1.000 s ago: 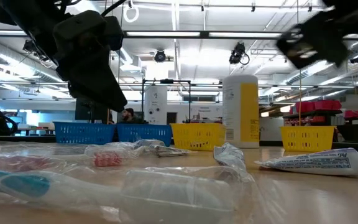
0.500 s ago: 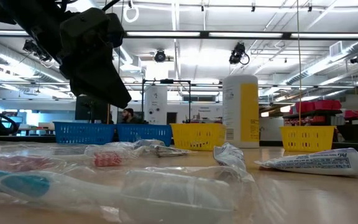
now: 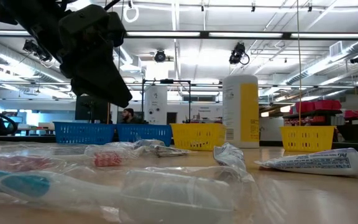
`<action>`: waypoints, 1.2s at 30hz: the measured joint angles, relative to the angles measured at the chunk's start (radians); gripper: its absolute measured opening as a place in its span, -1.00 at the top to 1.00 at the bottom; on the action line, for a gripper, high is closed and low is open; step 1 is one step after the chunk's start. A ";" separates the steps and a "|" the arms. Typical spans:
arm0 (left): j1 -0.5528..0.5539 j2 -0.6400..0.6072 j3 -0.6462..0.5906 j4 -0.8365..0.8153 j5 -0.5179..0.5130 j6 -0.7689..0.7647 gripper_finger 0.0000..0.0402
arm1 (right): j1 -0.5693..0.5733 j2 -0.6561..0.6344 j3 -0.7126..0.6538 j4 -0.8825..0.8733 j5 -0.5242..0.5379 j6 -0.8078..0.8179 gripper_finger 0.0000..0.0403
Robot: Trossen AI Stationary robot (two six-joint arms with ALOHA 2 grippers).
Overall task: Pick & Place Travel size toiletries
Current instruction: Put the green toothbrush into the right yellow bin
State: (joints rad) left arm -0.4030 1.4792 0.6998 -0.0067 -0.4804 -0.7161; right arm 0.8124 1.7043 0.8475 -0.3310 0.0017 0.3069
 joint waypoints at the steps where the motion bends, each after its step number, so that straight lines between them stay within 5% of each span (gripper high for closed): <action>1: 0.000 0.000 0.000 0.000 0.000 0.000 0.26 | 0.000 0.002 0.000 -0.001 0.012 -0.009 0.26; 11: 0.000 0.000 0.000 0.005 0.003 0.051 0.26 | -0.014 0.004 -0.002 0.018 0.049 0.038 0.77; 21: 0.000 0.000 0.000 0.007 -0.001 0.146 0.26 | -0.068 -0.068 0.041 0.010 0.051 0.106 0.81; 36: 0.000 0.000 0.001 0.080 -0.032 0.261 0.26 | -0.324 -0.408 0.149 -0.749 0.207 0.002 0.82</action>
State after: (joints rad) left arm -0.4030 1.4788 0.7006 0.0735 -0.5122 -0.4553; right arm 0.4885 1.2963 0.9966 -1.0799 0.2083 0.3090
